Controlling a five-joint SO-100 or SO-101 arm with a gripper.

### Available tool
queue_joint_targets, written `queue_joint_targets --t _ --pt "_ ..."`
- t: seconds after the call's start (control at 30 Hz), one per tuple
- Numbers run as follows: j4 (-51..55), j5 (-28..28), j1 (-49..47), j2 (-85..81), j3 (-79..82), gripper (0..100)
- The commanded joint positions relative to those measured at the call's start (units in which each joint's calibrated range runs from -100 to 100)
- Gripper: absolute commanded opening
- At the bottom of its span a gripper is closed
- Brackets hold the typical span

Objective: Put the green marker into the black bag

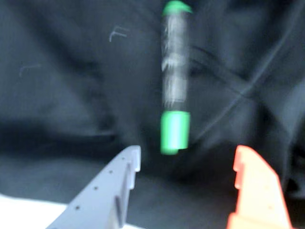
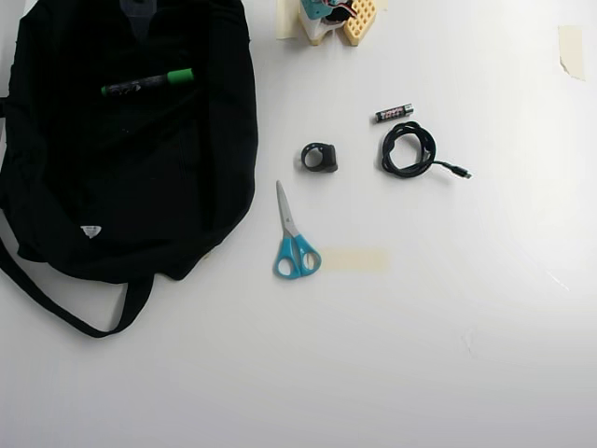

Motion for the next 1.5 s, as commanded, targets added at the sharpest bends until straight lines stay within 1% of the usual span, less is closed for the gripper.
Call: queue_joint_targets --t 0.0,0.03,0.1,0.13,0.23,0.27,0.3,0.33,0.43,0.8,0.93,1.07,1.13,1.47 --pt "2.5 -0.2 -8.4 -10.4 -1.6 26" --pt "2.5 -0.2 -12.7 -13.4 -1.5 24" --pt "2.5 -0.3 -19.6 -17.6 -1.5 8" --pt "2.5 -0.3 -21.9 -18.9 -1.5 2" --pt "2.5 -0.5 -37.6 -24.1 -1.4 2" --pt "2.6 -3.6 -41.1 -27.0 -1.3 2" --pt "2.9 -4.0 -43.2 -30.6 1.3 2" --pt "5.7 -4.0 -45.0 -35.3 6.3 2" --pt "6.6 -4.0 -48.8 -40.5 13.7 2" --pt "-4.4 -4.0 -55.0 -63.9 41.2 2" --pt "-9.3 -3.2 -57.1 -68.9 48.9 2" --pt "-11.8 4.0 -58.0 -72.4 55.7 2" --pt "-11.8 6.4 -57.9 -73.6 58.4 2" --pt "-11.7 7.0 -58.3 -85.9 72.6 2"
